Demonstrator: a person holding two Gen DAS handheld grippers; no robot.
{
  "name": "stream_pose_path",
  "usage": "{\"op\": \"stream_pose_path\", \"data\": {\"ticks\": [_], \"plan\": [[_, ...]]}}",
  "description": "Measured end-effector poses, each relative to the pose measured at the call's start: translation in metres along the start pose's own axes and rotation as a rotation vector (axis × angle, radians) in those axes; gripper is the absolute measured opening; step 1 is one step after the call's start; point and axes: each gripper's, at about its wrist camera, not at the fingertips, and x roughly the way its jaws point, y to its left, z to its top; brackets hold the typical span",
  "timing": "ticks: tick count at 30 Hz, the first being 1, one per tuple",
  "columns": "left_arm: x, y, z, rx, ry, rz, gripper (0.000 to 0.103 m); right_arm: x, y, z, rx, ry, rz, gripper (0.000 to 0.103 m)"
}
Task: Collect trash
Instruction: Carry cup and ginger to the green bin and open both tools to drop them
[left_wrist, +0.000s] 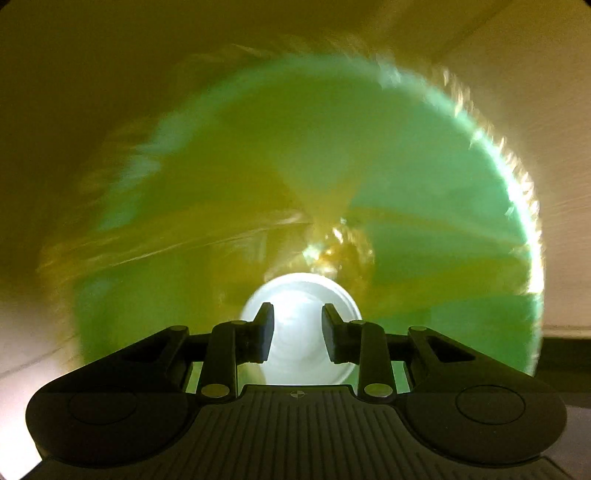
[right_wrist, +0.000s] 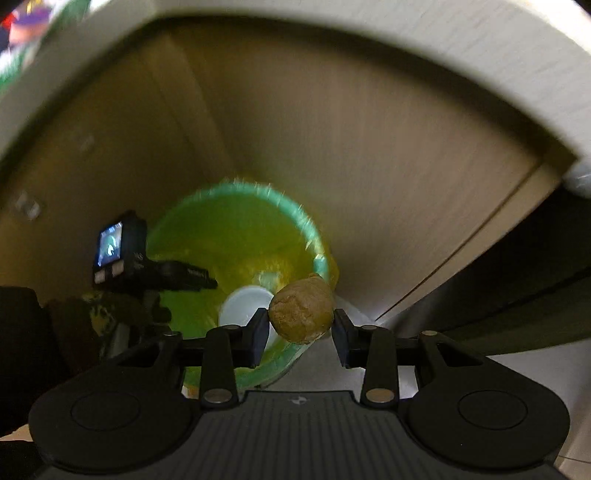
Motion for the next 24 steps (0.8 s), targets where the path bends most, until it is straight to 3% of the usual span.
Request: {"op": "stream_pose_path", "data": {"ticks": [4, 7, 12, 14, 16, 18, 24], "plan": [[-0.061, 0.003, -0.016, 0.002, -0.072, -0.048, 0.032, 0.054, 0.018, 0.006, 0.018, 0.054, 0.084, 0.036], [-0.095, 0.008, -0.024, 0.008, -0.082, -0.076, 0.032, 0.113, 0.036, 0.009, 0.029, 0.109, 0.155, 0.036], [-0.13, 0.015, -0.037, -0.009, -0.089, -0.105, 0.032, 0.225, 0.062, 0.006, 0.069, 0.297, 0.158, 0.037], [-0.146, 0.013, -0.037, -0.009, -0.103, -0.124, 0.032, 0.245, 0.06, 0.009, 0.114, 0.351, 0.14, 0.037], [-0.158, 0.007, -0.035, 0.004, -0.122, -0.138, 0.032, 0.238, 0.059, 0.014, 0.137, 0.337, 0.138, 0.04], [-0.165, -0.004, -0.033, 0.025, -0.137, -0.142, 0.032, 0.216, 0.058, 0.015, 0.136, 0.319, 0.164, 0.057], [-0.232, -0.03, -0.024, 0.049, -0.214, -0.181, 0.032, 0.123, 0.039, 0.036, 0.192, 0.221, 0.14, 0.058]]}}
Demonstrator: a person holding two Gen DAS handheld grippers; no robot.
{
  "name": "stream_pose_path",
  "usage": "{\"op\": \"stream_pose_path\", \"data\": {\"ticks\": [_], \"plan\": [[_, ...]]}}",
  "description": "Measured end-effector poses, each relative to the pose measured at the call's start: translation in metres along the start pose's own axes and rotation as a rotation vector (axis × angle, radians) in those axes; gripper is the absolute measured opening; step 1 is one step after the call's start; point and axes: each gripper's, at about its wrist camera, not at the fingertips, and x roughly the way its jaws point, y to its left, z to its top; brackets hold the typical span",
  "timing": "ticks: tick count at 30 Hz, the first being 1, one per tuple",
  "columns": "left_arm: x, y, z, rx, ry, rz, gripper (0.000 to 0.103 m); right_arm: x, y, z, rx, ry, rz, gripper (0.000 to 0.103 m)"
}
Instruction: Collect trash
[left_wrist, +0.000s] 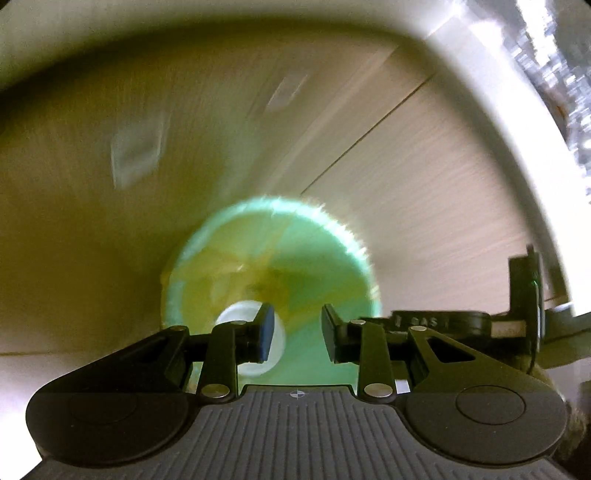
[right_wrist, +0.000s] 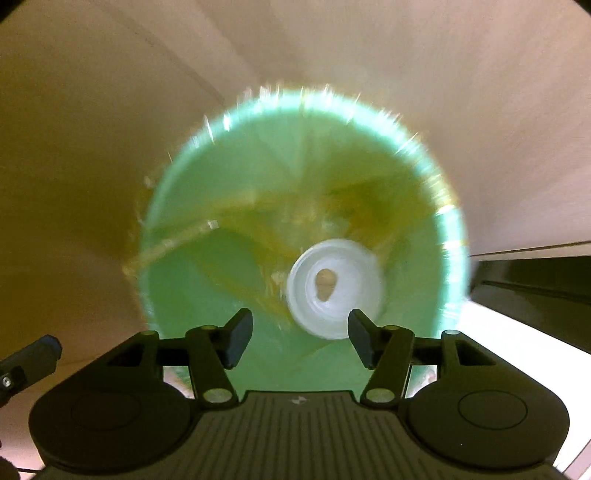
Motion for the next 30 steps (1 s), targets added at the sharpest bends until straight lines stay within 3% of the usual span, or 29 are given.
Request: {"op": "stream_pose_path", "data": {"ticks": [3, 8, 15, 20, 23, 26, 30], "plan": [[-0.038, -0.018, 0.018, 0.016, -0.078, -0.024, 0.032, -0.051, 0.003, 0.002, 0.031, -0.092, 0.002, 0.059], [-0.112, -0.036, 0.048, 0.051, -0.26, -0.042, 0.032, -0.119, 0.019, 0.009, 0.028, -0.208, 0.091, 0.059], [-0.218, -0.03, 0.08, 0.077, -0.53, -0.017, 0.032, -0.191, 0.088, 0.011, -0.178, -0.355, 0.149, 0.06], [-0.269, -0.002, 0.107, 0.06, -0.694, -0.019, 0.032, -0.24, 0.167, 0.014, -0.345, -0.481, 0.19, 0.061], [-0.28, 0.029, 0.127, -0.004, -0.727, 0.015, 0.032, -0.268, 0.228, 0.021, -0.494, -0.608, 0.165, 0.07], [-0.269, 0.057, 0.146, -0.059, -0.696, 0.012, 0.032, -0.282, 0.284, 0.032, -0.621, -0.712, 0.091, 0.07], [-0.243, 0.074, 0.155, -0.059, -0.642, -0.026, 0.032, -0.286, 0.342, 0.062, -0.653, -0.8, 0.065, 0.07]]}}
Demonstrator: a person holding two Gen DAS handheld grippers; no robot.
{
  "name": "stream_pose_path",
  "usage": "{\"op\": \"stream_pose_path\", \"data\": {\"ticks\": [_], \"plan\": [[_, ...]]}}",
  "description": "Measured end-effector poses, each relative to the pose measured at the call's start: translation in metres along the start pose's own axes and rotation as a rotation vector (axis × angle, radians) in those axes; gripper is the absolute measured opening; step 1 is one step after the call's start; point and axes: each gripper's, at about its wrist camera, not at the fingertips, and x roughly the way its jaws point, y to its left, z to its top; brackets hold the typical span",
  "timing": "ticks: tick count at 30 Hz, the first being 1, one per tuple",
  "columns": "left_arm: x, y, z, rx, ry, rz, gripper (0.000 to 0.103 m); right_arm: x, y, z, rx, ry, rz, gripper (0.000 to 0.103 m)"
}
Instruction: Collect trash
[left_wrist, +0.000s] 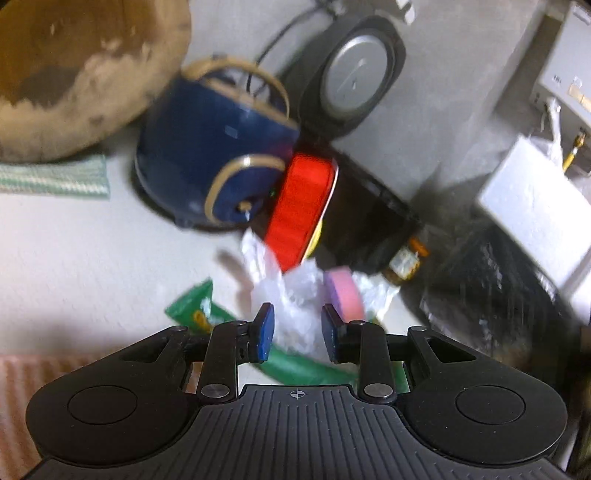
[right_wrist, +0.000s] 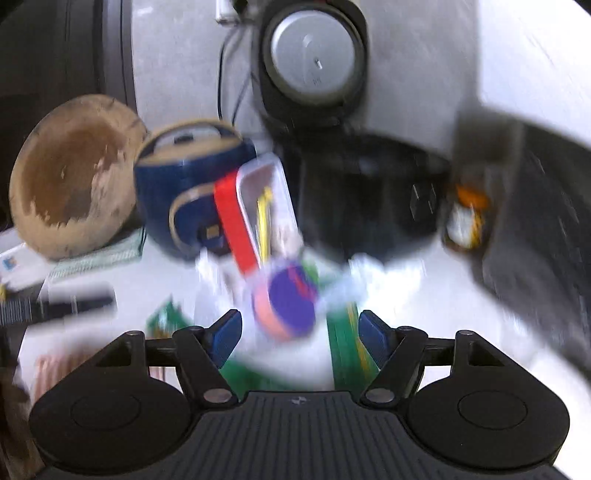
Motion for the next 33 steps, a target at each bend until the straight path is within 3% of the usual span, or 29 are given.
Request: {"op": "stream_pose_path", "data": {"ticks": [1, 3, 6, 14, 16, 17, 22, 29, 33], "plan": [[0.004, 0.003, -0.006, -0.009, 0.021, -0.005, 0.032, 0.008, 0.003, 0.013, 0.01, -0.001, -0.002, 0.069], [0.013, 0.007, -0.014, -0.03, 0.064, -0.03, 0.032, 0.029, -0.002, 0.038, 0.062, 0.021, 0.031, 0.056], [0.022, 0.005, -0.022, -0.022, 0.089, -0.042, 0.032, 0.062, -0.018, 0.069, 0.16, 0.042, 0.113, 0.056], [0.032, -0.024, -0.023, 0.021, 0.093, 0.032, 0.032, 0.192, -0.044, 0.083, 0.396, 0.17, 0.364, 0.052], [0.038, -0.031, -0.015, 0.055, 0.086, 0.091, 0.032, 0.218, -0.039, 0.076, 0.401, 0.222, 0.425, 0.033], [0.043, -0.034, -0.011, 0.068, 0.075, 0.125, 0.032, 0.227, -0.038, 0.073, 0.393, 0.254, 0.439, 0.015], [0.075, -0.05, 0.017, 0.1, 0.004, 0.179, 0.032, 0.19, -0.052, 0.051, 0.329, 0.165, 0.311, 0.013], [0.143, -0.075, 0.044, 0.175, -0.037, 0.279, 0.032, 0.134, -0.107, 0.034, 0.381, 0.06, 0.212, 0.013], [0.171, -0.075, 0.051, 0.19, -0.049, 0.364, 0.032, 0.121, -0.12, 0.028, 0.359, 0.052, 0.135, 0.013]]}}
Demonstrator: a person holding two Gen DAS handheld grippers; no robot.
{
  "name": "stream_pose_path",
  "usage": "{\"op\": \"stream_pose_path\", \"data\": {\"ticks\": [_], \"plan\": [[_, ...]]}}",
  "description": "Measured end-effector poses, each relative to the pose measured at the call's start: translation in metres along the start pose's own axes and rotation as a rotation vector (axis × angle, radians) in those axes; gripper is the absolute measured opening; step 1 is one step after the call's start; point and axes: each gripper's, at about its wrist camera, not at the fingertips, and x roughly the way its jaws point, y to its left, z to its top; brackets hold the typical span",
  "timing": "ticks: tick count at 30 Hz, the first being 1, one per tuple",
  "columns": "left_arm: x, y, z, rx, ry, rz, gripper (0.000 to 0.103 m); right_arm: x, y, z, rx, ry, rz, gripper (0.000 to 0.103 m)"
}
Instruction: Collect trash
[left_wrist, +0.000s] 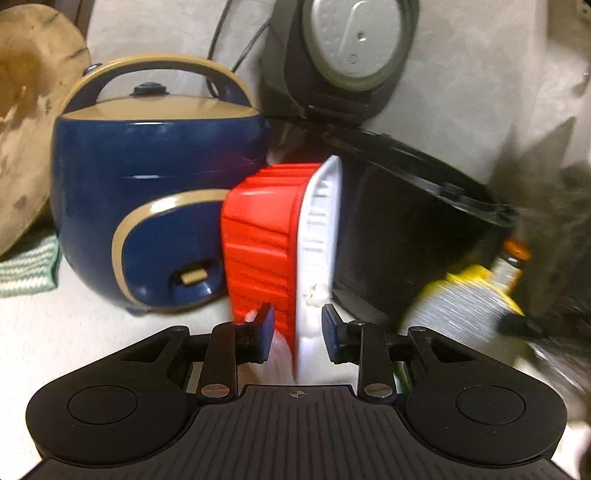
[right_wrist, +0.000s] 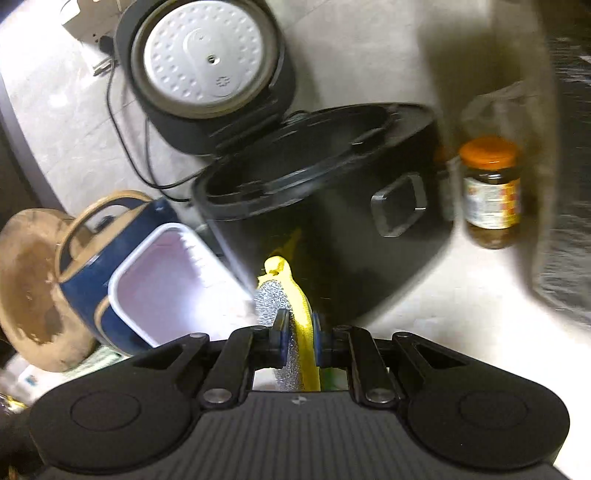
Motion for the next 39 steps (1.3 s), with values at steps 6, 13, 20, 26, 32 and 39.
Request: {"op": "stream_pose_path", "data": {"ticks": [6, 13, 20, 26, 32, 39], "plan": [[0.018, 0.015, 0.001, -0.049, -0.042, 0.073, 0.035, -0.026, -0.026, -0.015, -0.011, -0.005, -0.097, 0.014], [0.006, 0.034, -0.004, -0.068, -0.037, 0.028, 0.012, -0.037, -0.03, -0.033, -0.122, 0.006, -0.211, 0.026], [-0.043, 0.068, -0.019, -0.078, -0.042, 0.027, 0.013, -0.046, 0.021, -0.036, -0.37, -0.112, -0.295, 0.055], [-0.069, 0.103, -0.028, -0.172, -0.035, 0.061, 0.013, -0.064, 0.09, -0.045, -0.489, -0.1, 0.076, 0.053], [-0.093, 0.136, -0.04, -0.254, -0.032, 0.064, 0.014, -0.018, 0.155, -0.087, -0.576, 0.08, 0.191, 0.035], [-0.113, 0.162, -0.05, -0.308, -0.026, 0.008, 0.019, 0.044, 0.189, -0.13, -0.56, 0.211, 0.137, 0.05]]}}
